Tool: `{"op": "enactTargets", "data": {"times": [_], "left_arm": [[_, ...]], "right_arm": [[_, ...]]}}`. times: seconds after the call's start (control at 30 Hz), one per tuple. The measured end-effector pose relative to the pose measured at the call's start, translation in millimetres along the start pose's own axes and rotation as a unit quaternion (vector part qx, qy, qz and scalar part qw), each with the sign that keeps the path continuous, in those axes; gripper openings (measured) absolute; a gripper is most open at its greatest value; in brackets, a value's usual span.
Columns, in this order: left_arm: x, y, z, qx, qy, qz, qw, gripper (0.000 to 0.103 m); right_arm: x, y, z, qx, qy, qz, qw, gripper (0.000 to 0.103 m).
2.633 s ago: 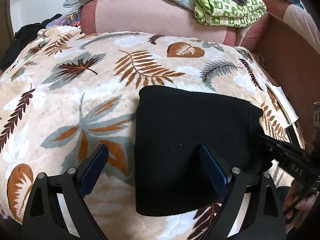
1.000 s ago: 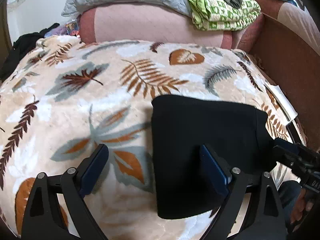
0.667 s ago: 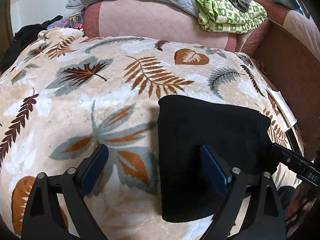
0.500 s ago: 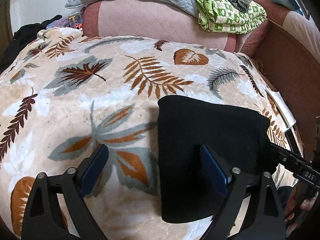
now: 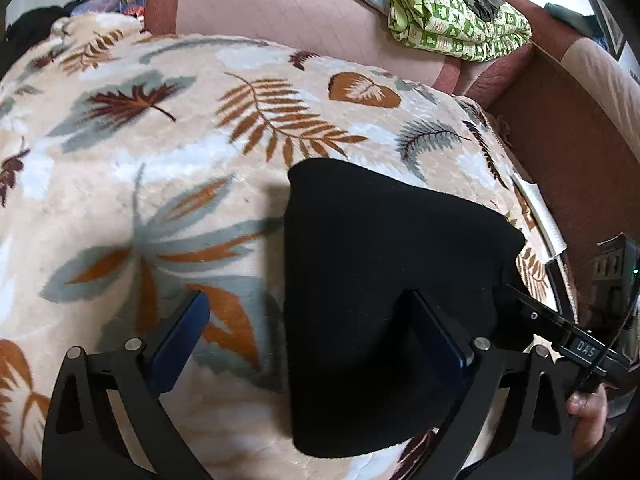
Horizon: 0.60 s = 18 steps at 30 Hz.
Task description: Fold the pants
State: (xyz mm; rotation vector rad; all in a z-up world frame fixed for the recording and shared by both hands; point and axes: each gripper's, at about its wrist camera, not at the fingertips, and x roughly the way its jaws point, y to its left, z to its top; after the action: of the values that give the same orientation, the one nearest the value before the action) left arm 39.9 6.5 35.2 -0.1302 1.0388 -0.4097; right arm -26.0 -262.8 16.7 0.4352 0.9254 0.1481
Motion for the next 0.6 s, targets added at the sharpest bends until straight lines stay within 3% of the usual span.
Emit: {"op": "enactTargets", "data": {"times": [0.33, 0.43, 0.5, 0.6], "left_arm": [[13.1, -6.7, -2.3, -0.002, 0.003, -0.018, 0.9998, 0.103], [15.1, -10.4, -3.7, 0.001, -0.002, -0.014, 0.9999, 0.103], [14.7, -11.6, -4.9, 0.0, -0.006, -0.012, 0.9999, 0.103], [12.8, -13.7, -6.1, -0.003, -0.005, -0.038, 0.9993, 0.076]], "right_arm": [[10.3, -3.2, 4.8, 0.01, -0.001, 0.027, 1.0, 0.08], [12.3, 0.7, 4.4, -0.001, 0.0, 0.023, 1.0, 0.073], [9.9, 2.0, 4.0, -0.004, -0.004, 0.019, 1.0, 0.061], [2.3, 1.2, 3.7, 0.0, -0.01, 0.024, 1.0, 0.046]]}}
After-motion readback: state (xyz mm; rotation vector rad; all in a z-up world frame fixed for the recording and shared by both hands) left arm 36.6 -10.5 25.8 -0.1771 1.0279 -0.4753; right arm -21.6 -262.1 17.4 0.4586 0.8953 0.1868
